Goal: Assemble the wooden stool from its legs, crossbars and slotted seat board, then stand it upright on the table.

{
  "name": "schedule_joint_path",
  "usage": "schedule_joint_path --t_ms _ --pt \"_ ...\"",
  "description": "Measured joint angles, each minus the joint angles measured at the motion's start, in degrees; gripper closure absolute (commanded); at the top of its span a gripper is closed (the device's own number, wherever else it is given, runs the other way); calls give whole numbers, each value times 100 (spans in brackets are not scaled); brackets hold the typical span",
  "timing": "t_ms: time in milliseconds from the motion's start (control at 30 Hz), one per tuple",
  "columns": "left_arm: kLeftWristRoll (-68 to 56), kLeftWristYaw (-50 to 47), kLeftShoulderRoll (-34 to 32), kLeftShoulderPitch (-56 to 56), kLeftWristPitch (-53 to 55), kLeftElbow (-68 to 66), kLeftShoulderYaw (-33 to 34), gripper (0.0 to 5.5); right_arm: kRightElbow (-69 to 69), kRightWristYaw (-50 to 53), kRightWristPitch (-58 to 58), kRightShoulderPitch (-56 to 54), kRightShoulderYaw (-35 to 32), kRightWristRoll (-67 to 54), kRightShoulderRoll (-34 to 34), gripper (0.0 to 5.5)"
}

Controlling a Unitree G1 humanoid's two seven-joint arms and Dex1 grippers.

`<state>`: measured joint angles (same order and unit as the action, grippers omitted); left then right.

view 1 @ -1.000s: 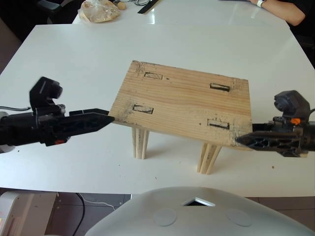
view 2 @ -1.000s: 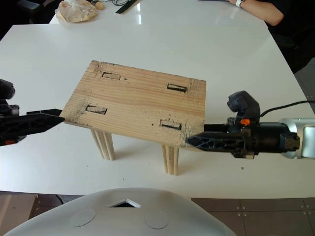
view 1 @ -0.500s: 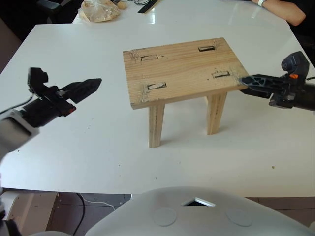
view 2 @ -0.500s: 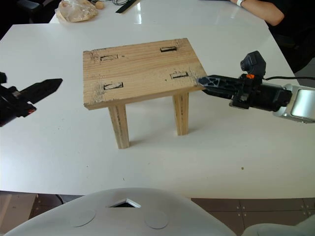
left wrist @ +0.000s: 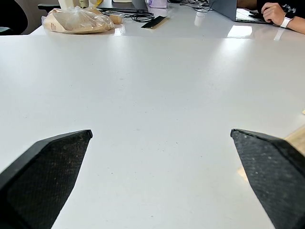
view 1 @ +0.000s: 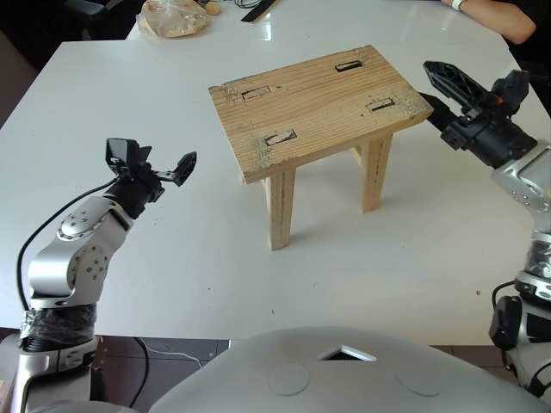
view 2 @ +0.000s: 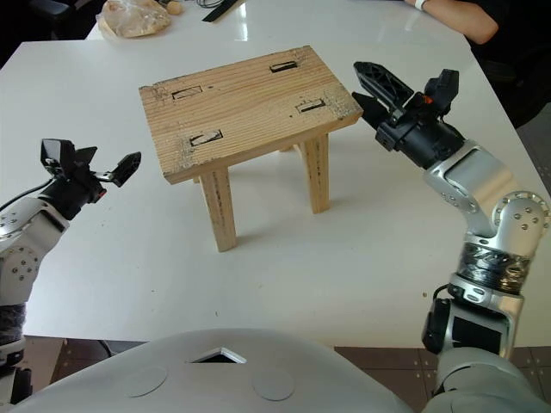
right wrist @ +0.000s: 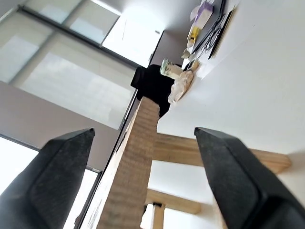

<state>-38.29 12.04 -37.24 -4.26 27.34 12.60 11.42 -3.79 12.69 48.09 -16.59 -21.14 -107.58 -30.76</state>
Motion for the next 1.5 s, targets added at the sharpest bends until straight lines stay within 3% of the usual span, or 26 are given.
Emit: schedule_joint_path --t_ms 100,367,533,667,867,1100,1500 --pt "298 -154 256 60 -255 -55 -12 11 13 -279 -425 81 273 1272 -3 166" --pt "1643 -588 1120 89 -1335 -351 -631 11 266 -1210 -2377 707 2053 5507 -23 166" --pt "2653 -1101 2199 325 -2468 -1413 -1099 11 1210 -1421 -3993 1095 2792 7799 724 166" --pt "2871 -1202 2668 441 -2863 -1980 -1104 11 1907 -1451 -4802 1143 2700 8615 1090 166" --pt "3168 -1134 2785 536 -3307 -2464 -1103 11 2390 -1358 -5528 1254 2429 9342 1477 166" --pt "3426 -1185 2961 627 -4122 -3268 -1055 121 3098 -868 -5928 876 2168 10092 1703 166" --pt "3838 -1579 2943 1364 -5148 -4760 -812 121 4491 -1187 -6578 61 1865 10309 1799 166"
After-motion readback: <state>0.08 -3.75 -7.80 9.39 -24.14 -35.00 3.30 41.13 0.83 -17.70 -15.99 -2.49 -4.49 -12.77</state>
